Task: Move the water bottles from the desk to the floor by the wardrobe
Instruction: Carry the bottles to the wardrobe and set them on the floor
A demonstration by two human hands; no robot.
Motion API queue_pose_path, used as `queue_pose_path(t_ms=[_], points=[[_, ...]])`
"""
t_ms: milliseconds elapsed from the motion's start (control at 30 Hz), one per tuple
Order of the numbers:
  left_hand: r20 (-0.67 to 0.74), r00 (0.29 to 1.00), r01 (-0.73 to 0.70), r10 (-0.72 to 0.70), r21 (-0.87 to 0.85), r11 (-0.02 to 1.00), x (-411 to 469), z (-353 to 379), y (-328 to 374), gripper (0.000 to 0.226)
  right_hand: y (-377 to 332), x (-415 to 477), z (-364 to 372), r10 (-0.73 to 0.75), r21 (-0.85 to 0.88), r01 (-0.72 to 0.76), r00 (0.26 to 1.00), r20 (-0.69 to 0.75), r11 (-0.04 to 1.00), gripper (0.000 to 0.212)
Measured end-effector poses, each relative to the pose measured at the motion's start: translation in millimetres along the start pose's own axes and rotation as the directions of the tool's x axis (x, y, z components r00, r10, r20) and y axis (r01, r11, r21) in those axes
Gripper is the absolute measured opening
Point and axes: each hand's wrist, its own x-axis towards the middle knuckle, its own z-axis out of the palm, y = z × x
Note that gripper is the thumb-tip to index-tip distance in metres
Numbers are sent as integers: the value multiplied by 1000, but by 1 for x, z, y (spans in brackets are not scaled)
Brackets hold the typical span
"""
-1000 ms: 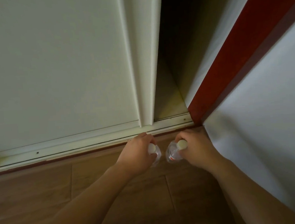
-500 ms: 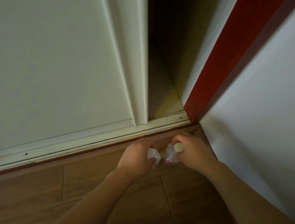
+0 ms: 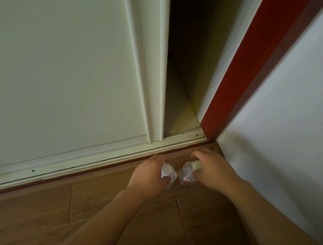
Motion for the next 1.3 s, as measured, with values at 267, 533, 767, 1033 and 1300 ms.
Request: queue_pose_path(t_ms=[267, 533, 767, 1033, 1300], points=[[-64, 997, -39, 44, 65, 997, -33, -55, 30, 56, -28, -40, -48, 33, 26, -30, 994, -105, 999, 51], [-77, 997, 40, -29, 137, 990, -109, -178, 90, 52, -91, -128, -148, 89, -9, -93, 973, -211, 996, 47], [-124, 991, 82, -56, 217, 973, -188, -313, 166, 53, -158, -219, -262, 68, -81, -87, 975, -211, 993, 51], [-147, 984, 138, -102, 266, 954, -264, -444, 248, 55, -233, -311, -391, 37, -171, -70, 981, -188, 983, 55], [-177, 968, 211, -179, 180, 961, -327, -522, 307, 53, -280, -383, -472, 84, -181, -123, 974, -210, 976, 60]])
